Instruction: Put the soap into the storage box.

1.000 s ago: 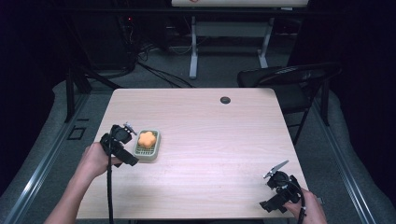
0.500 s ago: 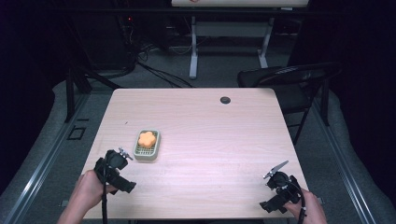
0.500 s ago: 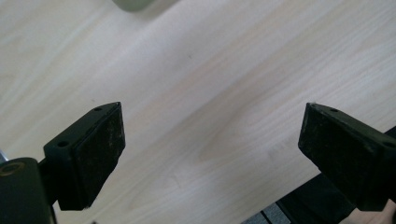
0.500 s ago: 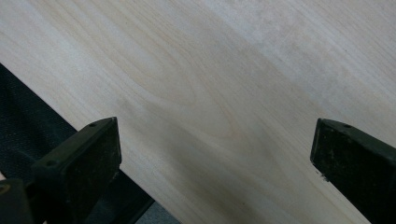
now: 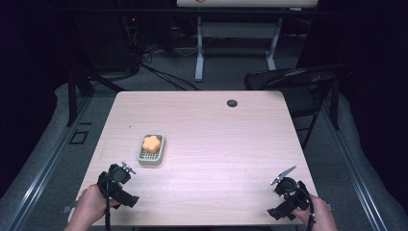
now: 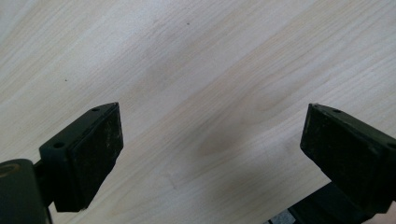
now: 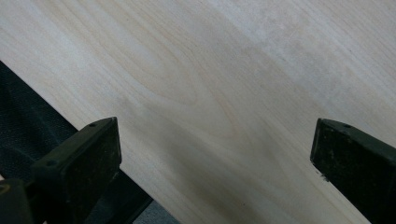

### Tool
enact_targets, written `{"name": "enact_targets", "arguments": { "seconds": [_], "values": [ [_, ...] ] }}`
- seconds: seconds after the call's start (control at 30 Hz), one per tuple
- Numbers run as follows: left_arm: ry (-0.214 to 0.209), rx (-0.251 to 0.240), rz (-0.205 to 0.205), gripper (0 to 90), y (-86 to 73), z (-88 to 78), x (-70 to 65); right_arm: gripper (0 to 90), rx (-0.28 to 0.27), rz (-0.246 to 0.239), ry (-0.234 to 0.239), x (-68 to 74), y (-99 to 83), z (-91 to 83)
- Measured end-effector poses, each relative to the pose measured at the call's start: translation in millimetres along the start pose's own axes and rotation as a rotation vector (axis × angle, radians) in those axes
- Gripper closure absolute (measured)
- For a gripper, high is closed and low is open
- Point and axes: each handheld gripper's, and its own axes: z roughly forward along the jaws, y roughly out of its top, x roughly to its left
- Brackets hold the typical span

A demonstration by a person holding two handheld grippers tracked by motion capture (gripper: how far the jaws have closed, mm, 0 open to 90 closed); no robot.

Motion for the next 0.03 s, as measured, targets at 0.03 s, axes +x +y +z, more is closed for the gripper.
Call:
{"name": "enact_targets", "arguments": {
  "seconds": [0.03],
  "values": [
    [-0.006,0.001,0.002,5.2,0.0,0.2,0.8,1.5,-0.006,0.005,0.007,-0.1,-0.1,0.6]
  ]
}}
